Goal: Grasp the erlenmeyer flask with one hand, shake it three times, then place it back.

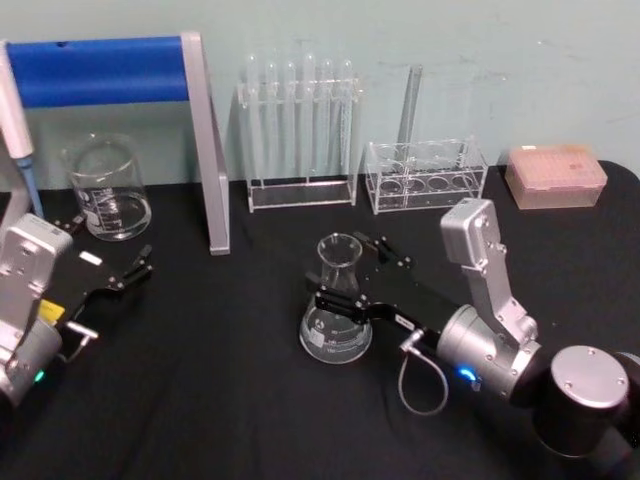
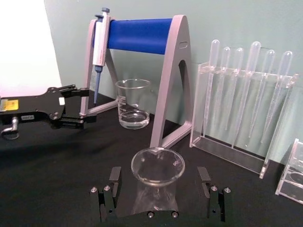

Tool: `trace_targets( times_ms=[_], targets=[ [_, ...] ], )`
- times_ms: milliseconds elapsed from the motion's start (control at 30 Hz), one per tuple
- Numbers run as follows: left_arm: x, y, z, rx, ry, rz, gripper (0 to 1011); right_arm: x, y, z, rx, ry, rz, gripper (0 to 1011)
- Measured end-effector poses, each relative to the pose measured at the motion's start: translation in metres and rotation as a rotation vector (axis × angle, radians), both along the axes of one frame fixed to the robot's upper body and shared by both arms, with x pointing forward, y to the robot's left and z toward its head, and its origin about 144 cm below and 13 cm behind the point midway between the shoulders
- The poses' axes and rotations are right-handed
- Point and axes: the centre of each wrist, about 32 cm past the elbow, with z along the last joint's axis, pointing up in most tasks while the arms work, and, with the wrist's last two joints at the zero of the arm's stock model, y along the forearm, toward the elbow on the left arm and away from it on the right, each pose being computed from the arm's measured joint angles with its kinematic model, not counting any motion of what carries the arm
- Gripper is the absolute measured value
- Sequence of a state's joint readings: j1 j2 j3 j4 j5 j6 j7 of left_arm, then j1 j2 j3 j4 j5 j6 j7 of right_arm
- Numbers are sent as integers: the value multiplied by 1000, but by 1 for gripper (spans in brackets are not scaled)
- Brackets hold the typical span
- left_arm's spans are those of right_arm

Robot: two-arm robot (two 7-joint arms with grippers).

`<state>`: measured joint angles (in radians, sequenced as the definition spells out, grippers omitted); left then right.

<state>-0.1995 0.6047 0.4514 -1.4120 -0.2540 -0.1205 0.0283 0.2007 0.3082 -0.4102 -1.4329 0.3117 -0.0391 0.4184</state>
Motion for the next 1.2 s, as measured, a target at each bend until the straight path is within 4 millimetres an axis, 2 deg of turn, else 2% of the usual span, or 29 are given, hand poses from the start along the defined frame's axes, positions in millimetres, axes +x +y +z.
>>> trace_targets(
  times_ms=[733,933,1200],
  targets=[
    [0,0,0,0,0,0,1001,-34,-63,10,-42,-3,93,1000],
    [0,0,0,0,0,0,1001,-37,-77,14,-43,-28,-18,1000],
    [0,0,0,0,0,0,1001,-29,-74,12,-48,-80,-213,1000]
  ],
)
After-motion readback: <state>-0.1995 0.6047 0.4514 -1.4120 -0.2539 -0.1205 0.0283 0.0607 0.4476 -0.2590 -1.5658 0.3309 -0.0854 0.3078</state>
